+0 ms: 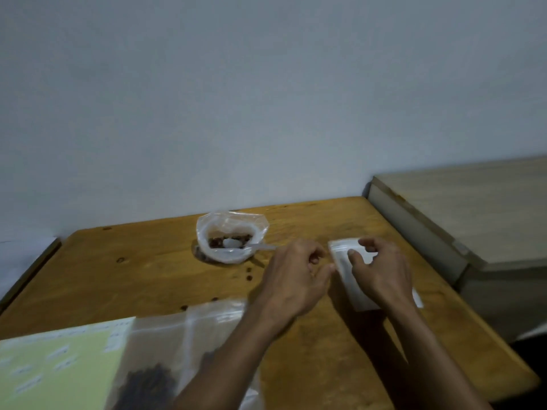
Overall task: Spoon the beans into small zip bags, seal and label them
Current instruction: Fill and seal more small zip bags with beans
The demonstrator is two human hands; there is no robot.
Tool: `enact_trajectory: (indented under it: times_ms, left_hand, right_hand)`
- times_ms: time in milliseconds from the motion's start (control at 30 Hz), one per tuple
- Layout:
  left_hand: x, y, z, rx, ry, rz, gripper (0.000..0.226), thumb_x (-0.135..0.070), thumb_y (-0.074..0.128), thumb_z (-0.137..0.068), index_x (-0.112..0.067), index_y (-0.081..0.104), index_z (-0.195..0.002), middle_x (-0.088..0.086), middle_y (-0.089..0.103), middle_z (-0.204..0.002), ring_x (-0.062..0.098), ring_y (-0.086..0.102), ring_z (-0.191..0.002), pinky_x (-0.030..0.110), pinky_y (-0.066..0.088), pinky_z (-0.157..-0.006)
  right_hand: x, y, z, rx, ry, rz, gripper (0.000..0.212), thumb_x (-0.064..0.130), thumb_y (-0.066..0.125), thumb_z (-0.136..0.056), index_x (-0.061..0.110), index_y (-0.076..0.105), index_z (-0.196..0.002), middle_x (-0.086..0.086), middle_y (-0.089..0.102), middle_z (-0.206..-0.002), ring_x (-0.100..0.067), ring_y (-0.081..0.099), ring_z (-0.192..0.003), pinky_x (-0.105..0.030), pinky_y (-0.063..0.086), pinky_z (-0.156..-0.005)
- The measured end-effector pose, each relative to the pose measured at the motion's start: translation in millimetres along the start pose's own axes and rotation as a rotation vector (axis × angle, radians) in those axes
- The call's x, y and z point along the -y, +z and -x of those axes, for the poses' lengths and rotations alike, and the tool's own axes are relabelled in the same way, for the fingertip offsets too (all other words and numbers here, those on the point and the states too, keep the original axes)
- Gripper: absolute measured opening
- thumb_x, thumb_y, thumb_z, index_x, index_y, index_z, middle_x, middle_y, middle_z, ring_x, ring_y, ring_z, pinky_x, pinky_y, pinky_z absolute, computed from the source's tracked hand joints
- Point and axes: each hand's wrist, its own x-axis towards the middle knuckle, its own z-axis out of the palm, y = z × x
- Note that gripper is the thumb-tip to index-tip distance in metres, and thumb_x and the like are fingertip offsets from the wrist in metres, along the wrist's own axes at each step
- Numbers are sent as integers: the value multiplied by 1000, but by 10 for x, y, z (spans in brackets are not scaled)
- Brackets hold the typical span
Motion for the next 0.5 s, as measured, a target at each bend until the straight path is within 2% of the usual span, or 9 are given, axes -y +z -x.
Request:
enact_trajectory:
  times_ms: [100, 200, 300, 400, 500]
  left_hand:
    - [-163, 423, -196, 113, -40, -45, 41, -38, 68, -93, -21, 63, -130, -2, 66, -125, 14, 64, -108, 40, 59, -88]
    - [-197, 735, -371, 209, -108, -173, 55, -40, 66, -93, -18, 51, -141, 4, 54, -141, 25, 51, -127, 47, 52, -98]
    - [-189, 911, -454, 316, -155, -317, 61, -47, 66, -91, -18, 47, -142, 6, 48, -147, 30, 39, -135, 47, 40, -107]
    - [-148, 977, -471, 321, -164, -323, 65, -48, 66, -90, -19, 45, -144, 5, 45, -151, 29, 35, -138, 46, 34, -111]
    - [-96, 984, -480, 325, -188, -296, 81, -51, 67, -89, -21, 29, -154, 3, 33, -160, 29, 26, -144, 47, 26, -117]
  right_hand:
    - [-270, -104, -160, 13, 138, 165, 56, 41, 70, -87, 21, 56, -137, -10, 56, -142, -32, 45, -134, -49, 44, -104]
    - [-439, -132, -210, 84, 195, 246, 67, 49, 69, -84, 23, 49, -142, -10, 54, -143, -34, 40, -136, -50, 38, -107]
    - [-493, -97, -195, 59, 164, 222, 62, 44, 71, -86, 25, 51, -141, -6, 59, -139, -29, 43, -133, -48, 37, -107]
    - [-498, -63, -190, 21, 143, 174, 60, 39, 73, -85, 25, 51, -139, -4, 57, -139, -26, 46, -132, -44, 39, -106]
    - [-481, -74, -227, 21, 174, 142, 60, 37, 75, -84, 24, 52, -138, -3, 59, -135, -26, 45, -133, -46, 35, -108]
